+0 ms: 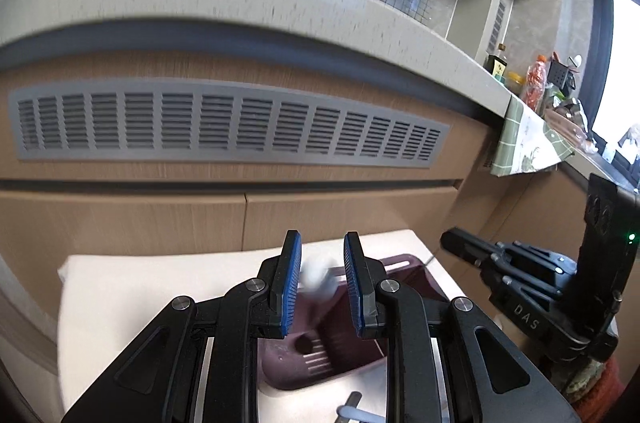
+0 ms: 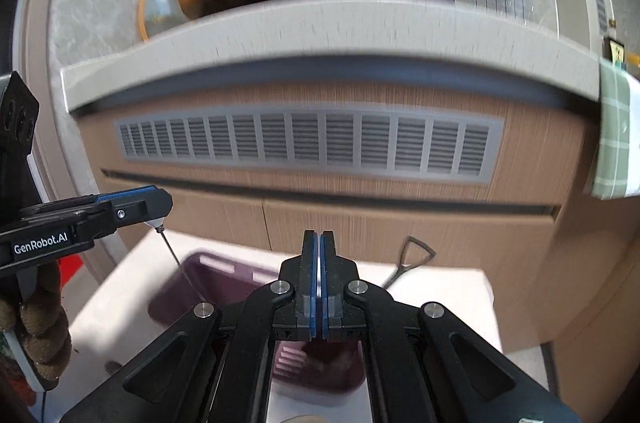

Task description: Organize utensils

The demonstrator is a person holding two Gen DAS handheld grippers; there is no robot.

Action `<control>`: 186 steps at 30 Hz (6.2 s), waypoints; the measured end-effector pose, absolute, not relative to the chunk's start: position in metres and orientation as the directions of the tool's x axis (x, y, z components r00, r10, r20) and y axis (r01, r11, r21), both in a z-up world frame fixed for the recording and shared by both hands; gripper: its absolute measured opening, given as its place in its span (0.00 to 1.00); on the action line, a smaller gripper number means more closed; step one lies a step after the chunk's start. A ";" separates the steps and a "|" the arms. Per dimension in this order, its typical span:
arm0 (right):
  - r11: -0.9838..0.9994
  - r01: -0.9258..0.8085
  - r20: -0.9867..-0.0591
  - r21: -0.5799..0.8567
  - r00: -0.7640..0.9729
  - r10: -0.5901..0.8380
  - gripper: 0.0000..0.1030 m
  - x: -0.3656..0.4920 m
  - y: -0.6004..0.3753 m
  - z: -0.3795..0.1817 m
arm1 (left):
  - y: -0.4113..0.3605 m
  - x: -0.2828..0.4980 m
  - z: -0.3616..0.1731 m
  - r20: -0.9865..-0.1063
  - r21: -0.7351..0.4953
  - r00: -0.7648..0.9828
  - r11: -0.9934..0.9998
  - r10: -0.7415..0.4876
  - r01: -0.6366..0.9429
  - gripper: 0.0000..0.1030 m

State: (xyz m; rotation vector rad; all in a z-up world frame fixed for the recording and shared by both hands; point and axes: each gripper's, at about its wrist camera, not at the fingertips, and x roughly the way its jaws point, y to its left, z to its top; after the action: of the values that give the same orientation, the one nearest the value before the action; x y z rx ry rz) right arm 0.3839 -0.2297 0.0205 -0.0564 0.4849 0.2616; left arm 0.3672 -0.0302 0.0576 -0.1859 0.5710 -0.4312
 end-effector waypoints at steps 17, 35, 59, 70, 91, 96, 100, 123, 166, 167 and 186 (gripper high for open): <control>0.952 -0.305 -0.544 -0.004 0.800 0.254 0.21 0.306 -0.237 0.008 | 0.004 0.274 0.048 -0.437 -0.239 0.840 0.941 -0.323 0.238 0.65; 0.958 -0.246 -0.793 0.149 0.549 0.264 0.26 0.220 -0.225 -0.114 | 0.026 0.183 -0.056 -0.686 -0.188 0.683 0.968 -0.251 0.166 0.85; 0.976 -0.216 -0.791 -0.034 0.603 0.106 0.21 0.235 -0.235 -0.120 | 0.006 0.192 -0.067 -0.714 -0.189 0.649 0.964 -0.265 0.186 0.85; 0.979 -0.202 -0.785 -0.021 0.610 0.109 0.23 0.231 -0.244 -0.120 | -0.011 0.203 -0.073 -0.725 -0.136 0.643 0.966 -0.249 0.221 0.75; 0.974 -0.225 -0.789 0.024 0.594 0.156 0.43 0.235 -0.241 -0.123 | -0.037 0.239 -0.090 -0.803 -0.079 0.553 0.960 -0.221 0.269 0.57; 0.975 -0.222 -0.796 0.003 0.589 0.137 0.49 0.246 -0.231 -0.123 | -0.030 0.220 -0.088 -0.807 -0.106 0.531 0.948 -0.258 0.299 0.57; 0.974 -0.225 -0.801 -0.017 0.586 0.122 0.48 0.254 -0.222 -0.123 | -0.026 0.213 -0.087 -0.806 -0.133 0.514 0.936 -0.293 0.325 0.57; 0.978 -0.209 -0.764 0.016 0.628 0.147 0.25 0.232 -0.238 -0.109 | 0.085 0.241 -0.090 -0.763 -0.457 0.547 0.886 -0.344 -0.081 0.39; 0.983 -0.172 -0.716 0.055 0.679 0.159 0.25 0.220 -0.254 -0.091 | -0.033 0.221 -0.062 -0.745 -0.214 0.529 0.897 -0.406 0.388 0.35; 0.983 -0.173 -0.719 0.054 0.677 0.159 0.25 0.220 -0.253 -0.092 | -0.044 0.228 -0.066 -0.760 -0.187 0.521 0.899 -0.388 0.396 0.35; 0.973 -0.230 -0.764 0.036 0.621 0.175 0.26 0.212 -0.247 -0.111 | -0.028 0.175 -0.088 -0.858 -0.066 0.444 0.912 -0.259 0.404 0.19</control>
State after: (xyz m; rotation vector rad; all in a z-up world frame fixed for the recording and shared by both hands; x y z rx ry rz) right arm 0.2123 -0.2473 -0.1109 -0.0677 0.8702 0.2328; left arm 0.1747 -0.0285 -0.0875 0.1564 1.0321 -0.4133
